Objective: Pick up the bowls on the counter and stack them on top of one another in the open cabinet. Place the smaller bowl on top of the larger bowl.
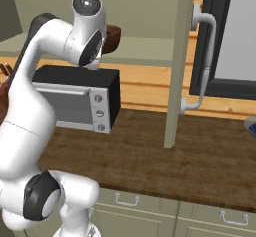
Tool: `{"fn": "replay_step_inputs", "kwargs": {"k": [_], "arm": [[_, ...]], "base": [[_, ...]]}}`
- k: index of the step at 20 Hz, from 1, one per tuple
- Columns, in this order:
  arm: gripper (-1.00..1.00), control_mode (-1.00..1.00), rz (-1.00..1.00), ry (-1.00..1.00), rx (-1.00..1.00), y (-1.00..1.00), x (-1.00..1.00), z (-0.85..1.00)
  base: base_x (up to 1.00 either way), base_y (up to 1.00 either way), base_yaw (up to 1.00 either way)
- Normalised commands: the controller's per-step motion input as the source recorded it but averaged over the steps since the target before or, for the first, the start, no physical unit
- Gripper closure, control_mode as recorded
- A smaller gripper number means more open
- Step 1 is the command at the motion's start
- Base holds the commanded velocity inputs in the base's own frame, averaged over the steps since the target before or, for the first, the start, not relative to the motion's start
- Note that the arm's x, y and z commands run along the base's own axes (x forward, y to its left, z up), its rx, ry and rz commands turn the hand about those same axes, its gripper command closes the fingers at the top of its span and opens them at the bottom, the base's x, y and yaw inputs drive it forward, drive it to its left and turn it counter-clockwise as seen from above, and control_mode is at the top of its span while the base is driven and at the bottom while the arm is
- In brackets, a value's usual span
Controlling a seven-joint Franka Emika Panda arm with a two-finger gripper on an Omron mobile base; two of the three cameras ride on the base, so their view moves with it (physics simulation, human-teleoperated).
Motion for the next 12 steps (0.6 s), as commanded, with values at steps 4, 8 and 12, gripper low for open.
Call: {"fn": "replay_step_inputs", "kwargs": {"k": [4,8,12], "arm": [[-1.00,-1.00,0.00,-0.06,0.07,-0.02,-1.00,-0.92],[-1.00,-1.00,0.00,0.01,0.00,0.02,-1.00,-1.00],[-1.00,-1.00,0.00,0.09,0.00,0.06,-0.87,-1.00]], "base": [[0.00,0.00,0.00],[0.00,0.00,0.00],[0.00,0.00,0.00]]}}
